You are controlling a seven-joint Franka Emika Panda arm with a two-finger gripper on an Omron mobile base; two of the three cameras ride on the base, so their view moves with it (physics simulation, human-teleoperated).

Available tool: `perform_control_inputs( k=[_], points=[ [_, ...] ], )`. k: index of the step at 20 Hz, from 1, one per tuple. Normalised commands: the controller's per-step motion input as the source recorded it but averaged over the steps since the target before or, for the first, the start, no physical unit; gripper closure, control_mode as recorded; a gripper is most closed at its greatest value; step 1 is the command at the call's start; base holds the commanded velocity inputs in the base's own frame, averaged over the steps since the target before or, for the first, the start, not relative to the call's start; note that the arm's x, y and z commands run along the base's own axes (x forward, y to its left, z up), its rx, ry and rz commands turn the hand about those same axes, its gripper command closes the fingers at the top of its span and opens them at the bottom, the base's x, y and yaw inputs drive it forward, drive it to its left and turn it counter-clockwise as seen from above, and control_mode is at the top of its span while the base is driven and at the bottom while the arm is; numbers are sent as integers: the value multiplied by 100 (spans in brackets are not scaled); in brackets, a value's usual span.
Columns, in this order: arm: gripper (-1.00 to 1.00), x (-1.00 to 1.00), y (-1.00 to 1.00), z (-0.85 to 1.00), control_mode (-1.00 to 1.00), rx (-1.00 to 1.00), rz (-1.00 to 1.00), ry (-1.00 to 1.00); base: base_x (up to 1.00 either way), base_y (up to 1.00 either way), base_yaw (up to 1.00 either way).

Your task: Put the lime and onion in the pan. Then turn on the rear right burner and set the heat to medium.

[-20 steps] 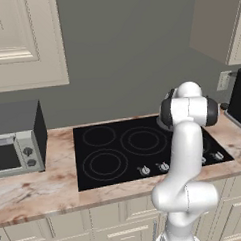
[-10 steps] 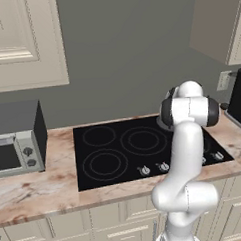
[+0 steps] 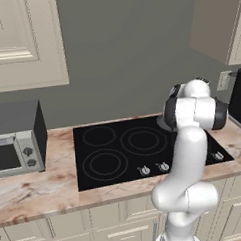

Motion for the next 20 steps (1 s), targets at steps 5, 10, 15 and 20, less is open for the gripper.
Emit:
perform_control_inputs(
  k=[5, 10, 15, 20],
  points=[
    [-100, -84, 15, 3, -100, 0, 0, -6, 0, 0, 0],
    [-100, -82, 14, 3, -100, 0, 0, -4, 0, 0, 0],
    [-100, -75, 3, 6, -100, 0, 0, 0, 0, 0, 0],
    [-100, -62, 1, 0, -100, 0, 0, 0, 0, 0, 0]
  ],
)
